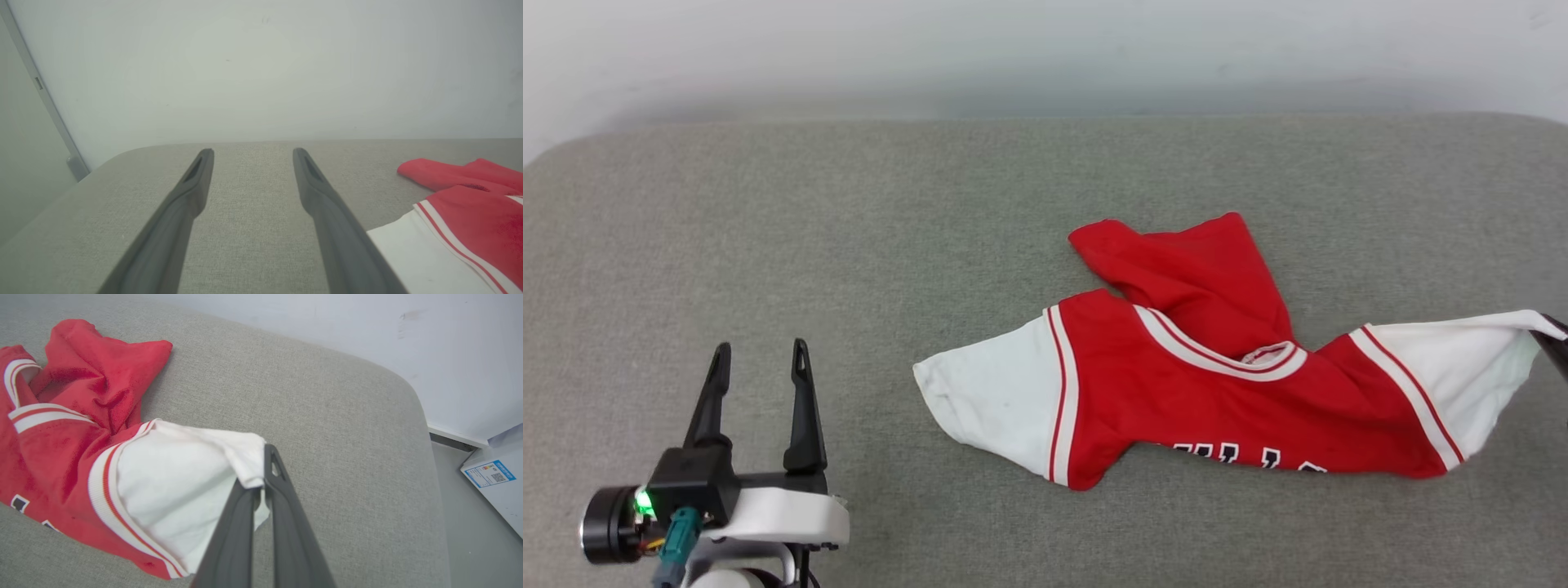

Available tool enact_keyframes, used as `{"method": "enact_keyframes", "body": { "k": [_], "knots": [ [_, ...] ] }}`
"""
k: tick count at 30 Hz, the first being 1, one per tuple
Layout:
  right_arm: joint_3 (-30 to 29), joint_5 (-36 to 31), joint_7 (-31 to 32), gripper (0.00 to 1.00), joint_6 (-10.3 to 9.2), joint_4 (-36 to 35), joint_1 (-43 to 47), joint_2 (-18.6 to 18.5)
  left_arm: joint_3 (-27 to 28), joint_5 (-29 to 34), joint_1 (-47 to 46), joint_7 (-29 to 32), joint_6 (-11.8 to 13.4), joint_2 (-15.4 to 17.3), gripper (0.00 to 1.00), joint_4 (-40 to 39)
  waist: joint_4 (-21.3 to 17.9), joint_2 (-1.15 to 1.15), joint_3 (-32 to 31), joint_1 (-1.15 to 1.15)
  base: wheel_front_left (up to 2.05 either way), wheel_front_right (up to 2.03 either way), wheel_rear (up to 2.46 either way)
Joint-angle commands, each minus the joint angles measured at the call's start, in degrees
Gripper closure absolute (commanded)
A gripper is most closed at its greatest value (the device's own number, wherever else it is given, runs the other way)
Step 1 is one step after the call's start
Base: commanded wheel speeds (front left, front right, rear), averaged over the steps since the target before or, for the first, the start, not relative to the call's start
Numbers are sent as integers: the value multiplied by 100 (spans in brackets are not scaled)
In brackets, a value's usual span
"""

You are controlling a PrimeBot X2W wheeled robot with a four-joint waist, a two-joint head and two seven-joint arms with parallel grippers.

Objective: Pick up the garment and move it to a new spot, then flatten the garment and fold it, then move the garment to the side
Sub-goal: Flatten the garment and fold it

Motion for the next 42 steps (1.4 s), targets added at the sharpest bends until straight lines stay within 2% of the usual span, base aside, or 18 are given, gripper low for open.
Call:
{"method": "enact_keyframes", "body": {
  "k": [1, 5, 8, 14, 17, 23, 29, 35, 42],
  "knots": [
    [-119, -66, -73, 100, -10, -77, 127, 78, 9, 21, -101, -14, -64, 63, 0, -18, -88, 0, -95, 0, 0, 0, 0],
    [-620, -269, -96, 100, -10, -405, 426, 186, -79, -3, -447, -14, -378, 328, 0, 46, -138, 0, -134, 0, 0, 0, 0],
    [-946, -439, 2, 100, -9, -703, 668, 306, -176, 7, -881, 212, -630, 626, 0, 78, -163, 0, -140, 0, 0, 0, 0],
    [-1533, -755, 326, 100, -10, -1308, 1062, 570, -571, -347, -1836, 1169, -925, 1239, 0, 112, -217, 0, -90, 0, 0, 0, 0],
    [-1751, -853, 486, 100, -10, -1525, 1250, 707, -921, -849, -2267, 1857, -963, 1516, 0, 187, -249, 0, -50, 0, 0, 0, 0],
    [-2013, -975, 681, 100, -10, -1778, 1444, 902, -2085, -2237, -3026, 3651, -964, 2347, 0, 263, -316, 0, 90, 0, 0, 0, 0],
    [-2065, -1012, 744, 100, -10, -1888, 1354, 967, -3175, -3202, -3708, 5365, -965, 2975, 0, 330, -399, 0, 280, 0, 0, 0, 0],
    [-2003, -978, 752, 100, -10, -1912, 1173, 964, -4096, -3588, -4062, 6231, -966, 3227, 0, 569, -515, 0, 484, 0, 0, 0, 0],
    [-1876, -917, 696, 100, -9, -1901, 959, 922, -4954, -3789, -4284, 6531, -966, 3384, 0, 1049, -666, 0, 780, 0, 0, 0, 0]
  ]
}}
